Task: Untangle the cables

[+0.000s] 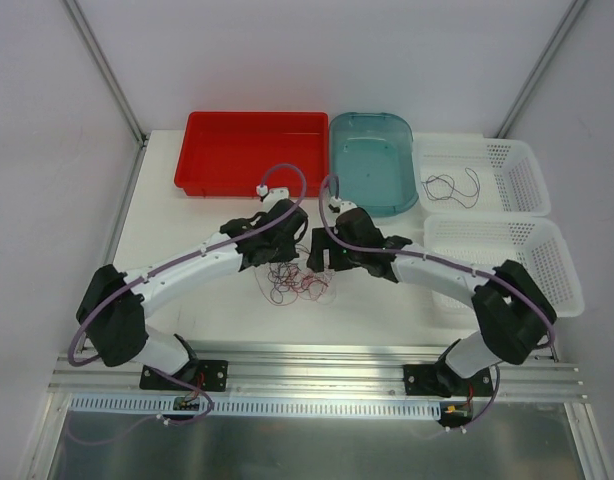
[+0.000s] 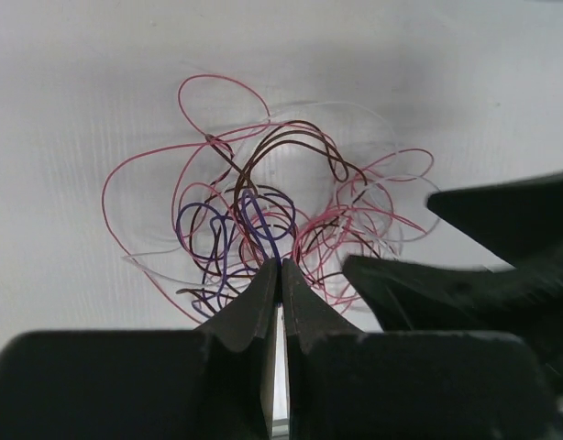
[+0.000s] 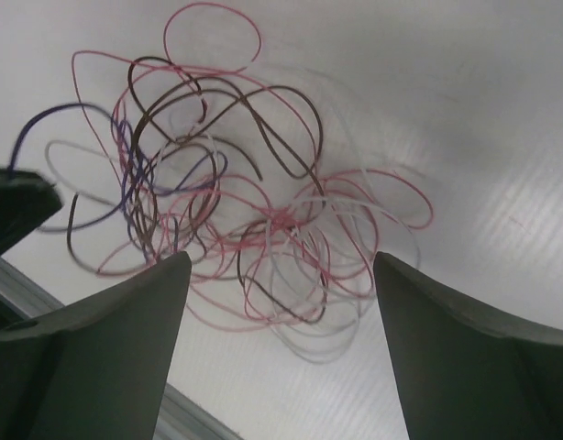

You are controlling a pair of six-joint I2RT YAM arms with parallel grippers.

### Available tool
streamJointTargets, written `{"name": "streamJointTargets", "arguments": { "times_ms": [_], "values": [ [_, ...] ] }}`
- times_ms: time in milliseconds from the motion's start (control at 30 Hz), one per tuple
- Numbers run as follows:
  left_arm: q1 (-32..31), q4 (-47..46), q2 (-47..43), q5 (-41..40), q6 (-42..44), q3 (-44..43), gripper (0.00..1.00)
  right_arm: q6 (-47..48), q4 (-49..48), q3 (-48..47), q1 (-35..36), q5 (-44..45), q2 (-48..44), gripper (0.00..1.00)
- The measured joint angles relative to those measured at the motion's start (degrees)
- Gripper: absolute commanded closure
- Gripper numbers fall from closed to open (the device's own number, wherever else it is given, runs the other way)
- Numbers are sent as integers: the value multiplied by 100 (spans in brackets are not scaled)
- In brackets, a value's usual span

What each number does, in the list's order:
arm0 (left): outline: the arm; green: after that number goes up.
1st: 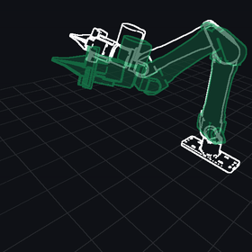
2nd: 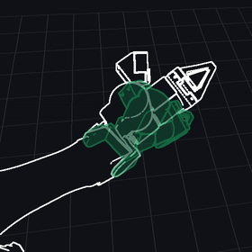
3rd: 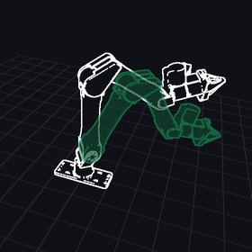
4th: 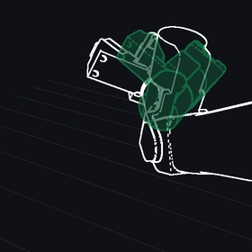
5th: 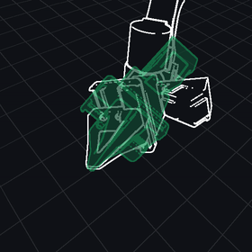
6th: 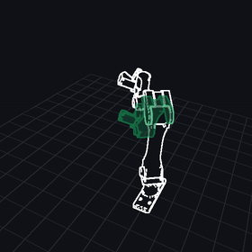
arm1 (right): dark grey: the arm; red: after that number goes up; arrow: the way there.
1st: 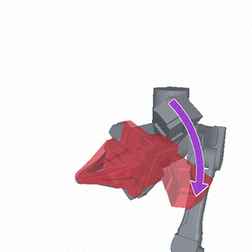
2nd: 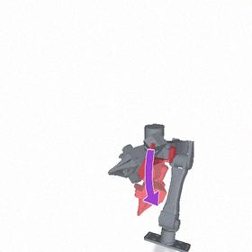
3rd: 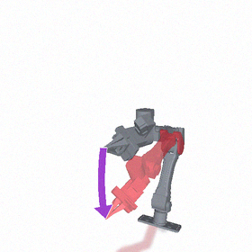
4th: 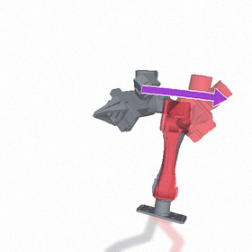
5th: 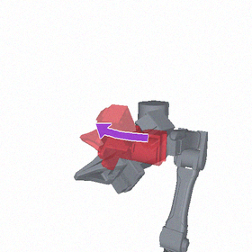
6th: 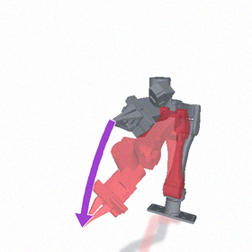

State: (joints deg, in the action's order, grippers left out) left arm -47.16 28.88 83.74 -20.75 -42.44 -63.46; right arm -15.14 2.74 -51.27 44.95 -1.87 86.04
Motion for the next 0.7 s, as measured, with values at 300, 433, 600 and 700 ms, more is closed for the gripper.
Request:
{"name": "streamJointTargets", "arguments": {
  "times_ms": [300,433,600,700],
  "values": [
    [0,55,-979,278,402,-26,100,-396,-422,-249,133,-33,1248,56],
    [35,245,-1364,273,732,-332,100,-531,-490,-118,133,98,1281,75],
    [352,516,-1829,188,1316,-1228,100,-599,-520,264,133,398,1003,91],
    [675,614,-2079,26,1665,-1851,100,-629,-361,492,127,621,732,95]
  ]
}}
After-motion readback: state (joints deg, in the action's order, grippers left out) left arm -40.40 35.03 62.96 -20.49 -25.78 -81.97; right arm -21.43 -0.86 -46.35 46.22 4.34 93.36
